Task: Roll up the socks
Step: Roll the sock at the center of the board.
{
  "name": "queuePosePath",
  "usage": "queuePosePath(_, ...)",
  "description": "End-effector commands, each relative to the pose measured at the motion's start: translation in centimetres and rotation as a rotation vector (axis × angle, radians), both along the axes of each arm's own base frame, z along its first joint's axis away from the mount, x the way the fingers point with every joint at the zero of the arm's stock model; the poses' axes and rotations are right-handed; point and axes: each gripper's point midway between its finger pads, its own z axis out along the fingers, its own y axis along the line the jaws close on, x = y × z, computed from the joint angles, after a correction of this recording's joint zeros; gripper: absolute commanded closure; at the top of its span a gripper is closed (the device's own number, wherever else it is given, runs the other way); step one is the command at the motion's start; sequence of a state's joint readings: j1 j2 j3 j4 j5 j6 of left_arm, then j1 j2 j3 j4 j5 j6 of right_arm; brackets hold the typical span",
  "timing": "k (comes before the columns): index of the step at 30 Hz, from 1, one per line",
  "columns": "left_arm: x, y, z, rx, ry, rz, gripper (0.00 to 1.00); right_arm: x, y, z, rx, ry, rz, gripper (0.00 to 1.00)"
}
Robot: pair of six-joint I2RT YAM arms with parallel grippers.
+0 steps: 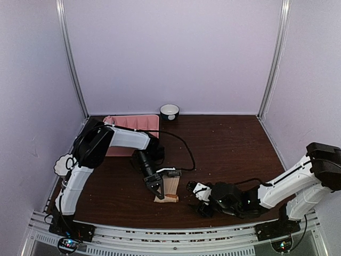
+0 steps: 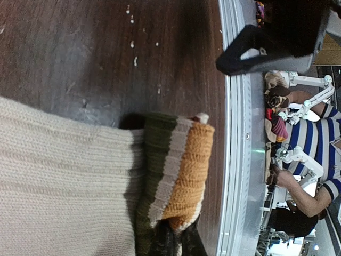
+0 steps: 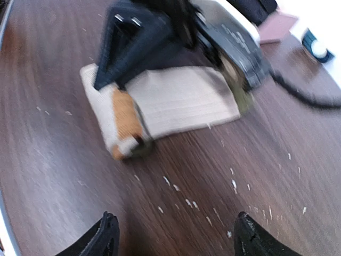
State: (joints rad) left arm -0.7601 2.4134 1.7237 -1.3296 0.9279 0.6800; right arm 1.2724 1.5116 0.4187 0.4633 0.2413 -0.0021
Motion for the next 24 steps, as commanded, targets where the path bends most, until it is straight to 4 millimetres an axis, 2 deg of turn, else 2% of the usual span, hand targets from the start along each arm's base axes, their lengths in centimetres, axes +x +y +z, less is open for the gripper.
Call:
queuePosePath(1,0.2,2.9,-4.7,0.186,-0.029,-0.062,1.00,-0.5,2.8,0.9,-0.138,-0.118,0.106,0.28)
queuePosePath(6,0.4,3.2,-5.4,0.229,-0.027,-0.065,1.00,-1.0,6.2,1.8,-0.147,-0.158,0.219,0.39)
queuePosePath(11,0.3,3.2,-5.4,0.231,-0.016,-0.061,1.00,-1.4,8.3,0.9,-0.155,-0.162,0.293,0.40)
queuePosePath(18,0.3,3.2,-5.6,0.225,-0.010,-0.065,1.00,-0.8,9.9,-0.6,-0.172,-0.149,0.322,0.48)
queuePosePath(24,0.0,3.4,-6.0,0.229,-0.007,-0.071,1.00,0.1,10.6,-2.1,-0.202,-0.121,0.332,0.63)
